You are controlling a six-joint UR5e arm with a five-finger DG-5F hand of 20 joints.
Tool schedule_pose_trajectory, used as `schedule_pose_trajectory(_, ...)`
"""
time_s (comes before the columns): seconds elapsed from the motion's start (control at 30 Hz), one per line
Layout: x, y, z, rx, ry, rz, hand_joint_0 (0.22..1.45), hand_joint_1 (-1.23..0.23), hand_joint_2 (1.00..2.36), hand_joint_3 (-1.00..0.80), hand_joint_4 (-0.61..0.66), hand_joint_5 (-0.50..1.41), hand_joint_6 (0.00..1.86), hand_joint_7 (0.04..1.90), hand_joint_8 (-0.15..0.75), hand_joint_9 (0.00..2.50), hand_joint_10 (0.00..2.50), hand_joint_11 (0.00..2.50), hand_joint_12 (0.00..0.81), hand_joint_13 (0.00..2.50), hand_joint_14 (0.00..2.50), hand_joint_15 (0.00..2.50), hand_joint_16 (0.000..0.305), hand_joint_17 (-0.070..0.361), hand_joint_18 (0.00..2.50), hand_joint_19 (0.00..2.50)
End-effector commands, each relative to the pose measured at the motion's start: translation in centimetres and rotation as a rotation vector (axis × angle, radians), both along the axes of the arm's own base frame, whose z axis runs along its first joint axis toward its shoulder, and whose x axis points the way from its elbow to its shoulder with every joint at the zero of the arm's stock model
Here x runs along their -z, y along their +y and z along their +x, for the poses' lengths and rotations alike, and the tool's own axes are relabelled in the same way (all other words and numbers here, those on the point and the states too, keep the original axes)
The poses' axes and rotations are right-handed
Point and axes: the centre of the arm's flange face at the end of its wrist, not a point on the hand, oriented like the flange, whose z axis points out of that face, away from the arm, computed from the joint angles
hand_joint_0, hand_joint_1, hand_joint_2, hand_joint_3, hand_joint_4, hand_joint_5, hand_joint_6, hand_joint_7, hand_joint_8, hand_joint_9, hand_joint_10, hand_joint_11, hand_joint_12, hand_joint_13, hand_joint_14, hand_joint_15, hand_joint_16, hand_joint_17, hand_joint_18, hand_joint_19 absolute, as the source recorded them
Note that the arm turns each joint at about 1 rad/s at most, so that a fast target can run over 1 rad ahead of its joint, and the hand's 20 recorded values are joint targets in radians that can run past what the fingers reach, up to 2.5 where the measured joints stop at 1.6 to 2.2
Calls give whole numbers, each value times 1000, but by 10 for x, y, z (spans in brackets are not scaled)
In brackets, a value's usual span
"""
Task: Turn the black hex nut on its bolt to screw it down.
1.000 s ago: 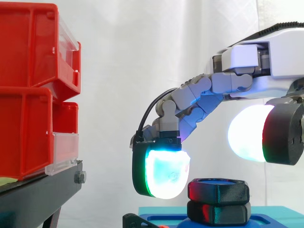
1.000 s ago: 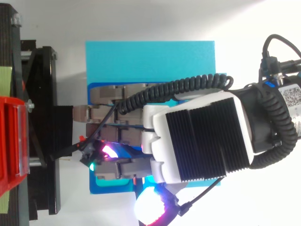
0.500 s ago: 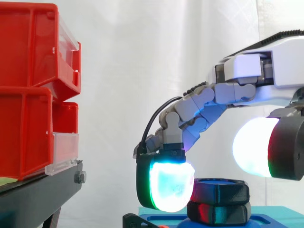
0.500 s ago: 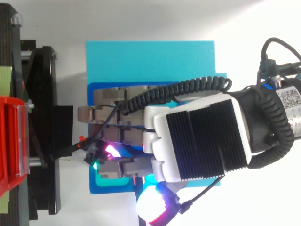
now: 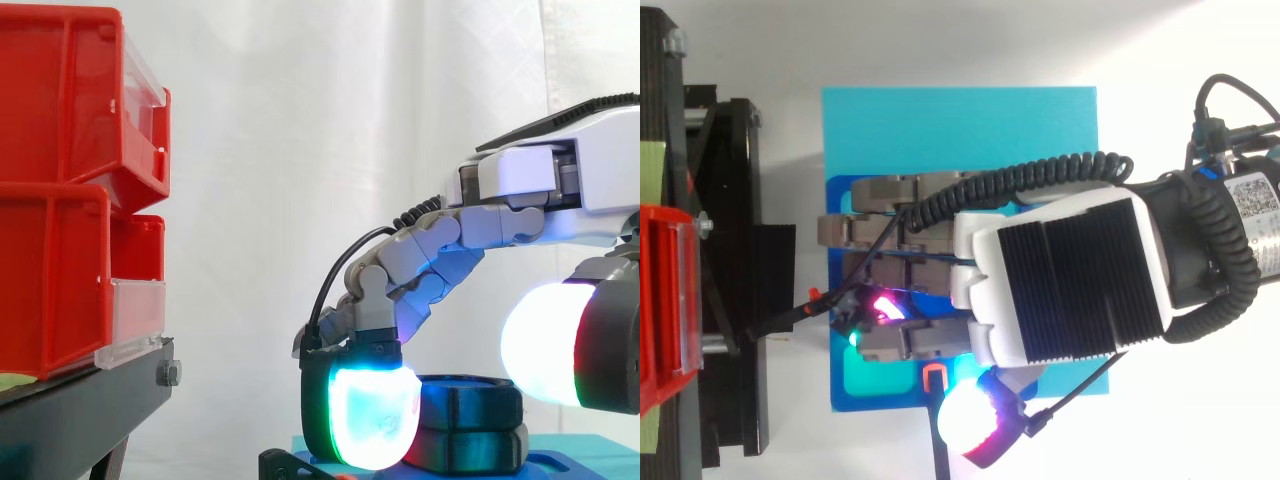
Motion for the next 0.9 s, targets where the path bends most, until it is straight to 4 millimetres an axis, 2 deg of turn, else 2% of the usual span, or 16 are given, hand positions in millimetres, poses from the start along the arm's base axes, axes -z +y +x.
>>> schedule_pose_trajectory(0.0, 0, -2, 0, 2, -3, -1, 532, -209, 1000, -500, 81, -25, 504, 1152, 227, 710, 0, 0, 299, 468, 0, 0, 43, 96, 434, 332)
schedule_pose_trajectory(0.87, -3, -23, 0, 27, -20, -7, 534, -214, 1000, -500, 82, -16, 504, 1210, 227, 718, 0, 0, 296, 477, 0, 0, 43, 96, 439, 341)
